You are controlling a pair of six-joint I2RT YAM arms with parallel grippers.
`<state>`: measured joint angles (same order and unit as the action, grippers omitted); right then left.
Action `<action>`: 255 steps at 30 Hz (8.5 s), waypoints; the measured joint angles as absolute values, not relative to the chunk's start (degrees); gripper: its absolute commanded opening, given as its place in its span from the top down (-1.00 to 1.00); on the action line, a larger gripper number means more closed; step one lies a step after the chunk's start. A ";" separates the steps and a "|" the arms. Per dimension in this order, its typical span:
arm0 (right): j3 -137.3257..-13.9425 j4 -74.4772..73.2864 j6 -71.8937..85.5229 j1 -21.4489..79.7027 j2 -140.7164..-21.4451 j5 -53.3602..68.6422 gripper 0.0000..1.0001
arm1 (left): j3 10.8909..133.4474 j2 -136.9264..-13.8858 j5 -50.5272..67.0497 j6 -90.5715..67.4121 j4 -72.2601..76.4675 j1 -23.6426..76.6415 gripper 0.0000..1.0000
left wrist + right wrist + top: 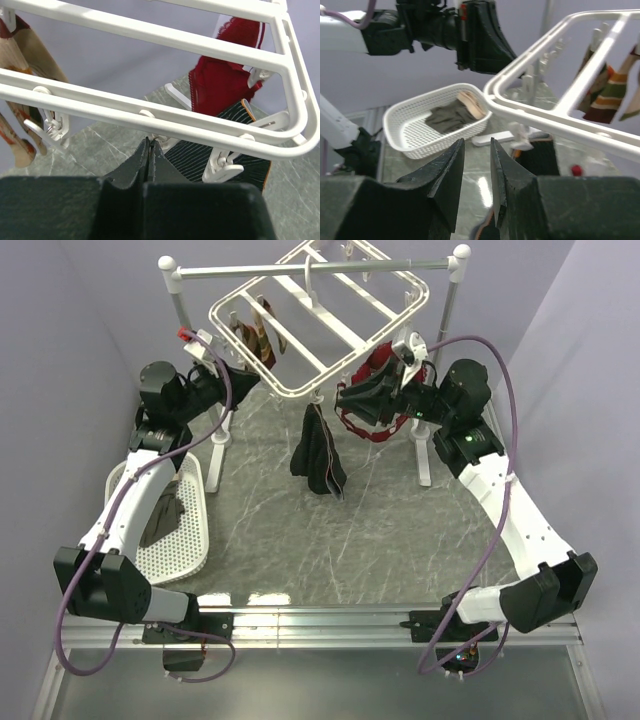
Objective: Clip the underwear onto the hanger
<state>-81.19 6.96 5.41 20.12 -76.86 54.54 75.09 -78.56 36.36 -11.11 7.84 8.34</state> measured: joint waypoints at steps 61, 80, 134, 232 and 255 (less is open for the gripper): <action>-74.04 20.69 10.57 43.62 -86.48 -1.63 0.44 | 79.68 -73.60 40.64 0.93 -10.13 9.85 0.02; -69.65 23.14 9.28 40.64 -84.95 2.02 0.43 | 71.99 -75.18 41.74 7.33 4.58 18.22 0.28; -65.21 30.44 8.05 35.94 -84.62 9.41 0.24 | 72.79 -81.01 35.88 0.36 13.39 22.52 0.15; -69.08 22.79 5.04 38.50 -86.04 8.16 1.00 | 81.06 -80.12 16.95 -26.70 -2.96 27.64 -0.10; -69.10 23.11 4.80 38.87 -85.19 9.21 1.00 | 75.44 -76.71 15.00 -26.24 0.34 25.80 -0.19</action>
